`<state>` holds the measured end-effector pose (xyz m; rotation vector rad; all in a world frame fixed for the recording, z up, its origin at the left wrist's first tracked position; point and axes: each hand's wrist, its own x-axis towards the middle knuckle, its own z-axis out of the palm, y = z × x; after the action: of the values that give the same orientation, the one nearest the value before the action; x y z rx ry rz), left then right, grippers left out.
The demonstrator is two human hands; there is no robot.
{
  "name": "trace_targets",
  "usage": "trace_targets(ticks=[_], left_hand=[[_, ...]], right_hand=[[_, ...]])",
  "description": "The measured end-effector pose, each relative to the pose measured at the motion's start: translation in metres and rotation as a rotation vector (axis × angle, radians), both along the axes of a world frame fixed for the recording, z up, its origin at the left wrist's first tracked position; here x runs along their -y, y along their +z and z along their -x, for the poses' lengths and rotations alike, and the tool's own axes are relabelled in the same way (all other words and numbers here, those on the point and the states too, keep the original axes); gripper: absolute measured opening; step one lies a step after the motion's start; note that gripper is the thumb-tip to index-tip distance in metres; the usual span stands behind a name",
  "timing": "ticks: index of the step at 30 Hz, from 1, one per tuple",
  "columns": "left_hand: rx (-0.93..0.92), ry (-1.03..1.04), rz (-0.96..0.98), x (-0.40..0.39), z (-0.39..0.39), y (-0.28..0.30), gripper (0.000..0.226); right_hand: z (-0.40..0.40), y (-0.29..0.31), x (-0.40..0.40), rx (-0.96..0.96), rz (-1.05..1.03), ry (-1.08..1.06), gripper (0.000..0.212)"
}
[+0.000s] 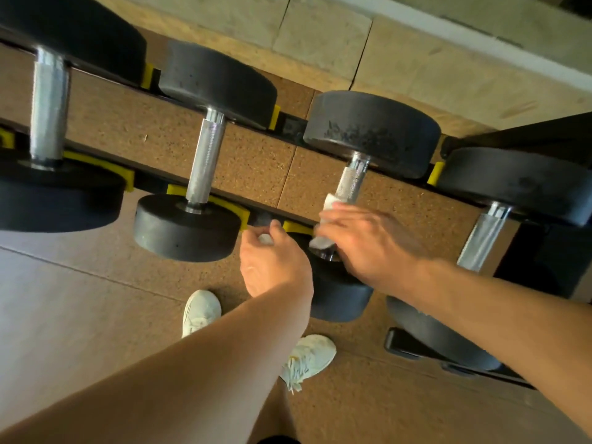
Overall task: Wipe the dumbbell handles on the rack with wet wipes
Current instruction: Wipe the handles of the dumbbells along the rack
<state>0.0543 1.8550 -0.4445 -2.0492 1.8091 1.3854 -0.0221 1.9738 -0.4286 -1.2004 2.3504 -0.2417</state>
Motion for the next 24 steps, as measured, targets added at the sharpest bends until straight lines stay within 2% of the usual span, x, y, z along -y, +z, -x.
trace_targets(ticks=[1, 3, 4, 5, 6, 7, 9, 10, 13, 15, 16, 17, 19, 21, 22, 24], left_hand=[[0.025, -0.007, 0.042, -0.002, 0.002, 0.001, 0.017], [0.065, -0.031, 0.116, -0.006, 0.005, 0.000, 0.026], [0.078, -0.040, 0.132, -0.007, 0.005, -0.002, 0.027], [0.086, -0.050, 0.140, -0.007, 0.003, -0.003, 0.025], [0.083, -0.063, 0.147, -0.007, 0.003, -0.003, 0.023], [0.083, -0.076, 0.156, -0.007, 0.003, -0.002, 0.023], [0.092, -0.102, 0.165, -0.007, 0.003, -0.002, 0.024], [0.100, -0.114, 0.164, -0.007, 0.003, -0.004, 0.026], [0.107, -0.138, 0.175, -0.005, 0.004, -0.006, 0.028], [0.112, -0.161, 0.188, -0.005, 0.001, -0.006, 0.025], [0.107, -0.169, 0.195, -0.006, 0.002, -0.006, 0.024], [0.101, -0.171, 0.201, -0.006, 0.002, -0.006, 0.025], [0.100, -0.165, 0.203, -0.006, 0.002, -0.006, 0.027], [0.096, -0.171, 0.202, -0.007, 0.001, -0.006, 0.027], [0.093, -0.172, 0.208, -0.008, 0.002, -0.006, 0.027], [0.087, -0.174, 0.212, -0.007, 0.001, -0.006, 0.028]], right_hand=[[-0.010, 0.004, -0.001, 0.120, 0.060, -0.041, 0.036], [-0.010, 0.017, 0.005, 0.304, 0.150, -0.264, 0.030], [-0.003, 0.018, 0.008, 0.312, 0.234, -0.389, 0.027], [0.004, 0.020, 0.012, 0.232, 0.315, -0.439, 0.028], [0.013, 0.024, 0.017, 0.098, 0.372, -0.435, 0.033], [0.023, 0.022, 0.019, -0.047, 0.341, -0.333, 0.039], [0.035, 0.006, 0.016, -0.230, 0.129, -0.025, 0.049], [0.037, 0.000, 0.013, -0.239, 0.032, 0.029, 0.051], [0.023, -0.002, 0.010, -0.123, -0.033, -0.003, 0.043], [0.000, 0.001, 0.006, 0.080, -0.009, 0.028, 0.039], [-0.008, 0.006, 0.005, 0.221, 0.003, -0.021, 0.035], [-0.007, 0.010, 0.006, 0.347, 0.015, -0.165, 0.030], [0.009, 0.013, 0.012, 0.467, 0.063, -0.487, 0.021], [0.026, 0.022, 0.017, 0.321, 0.221, -0.593, 0.026], [0.032, 0.025, 0.019, 0.201, 0.320, -0.528, 0.031], [0.039, 0.019, 0.019, -0.065, 0.353, -0.145, 0.042]])
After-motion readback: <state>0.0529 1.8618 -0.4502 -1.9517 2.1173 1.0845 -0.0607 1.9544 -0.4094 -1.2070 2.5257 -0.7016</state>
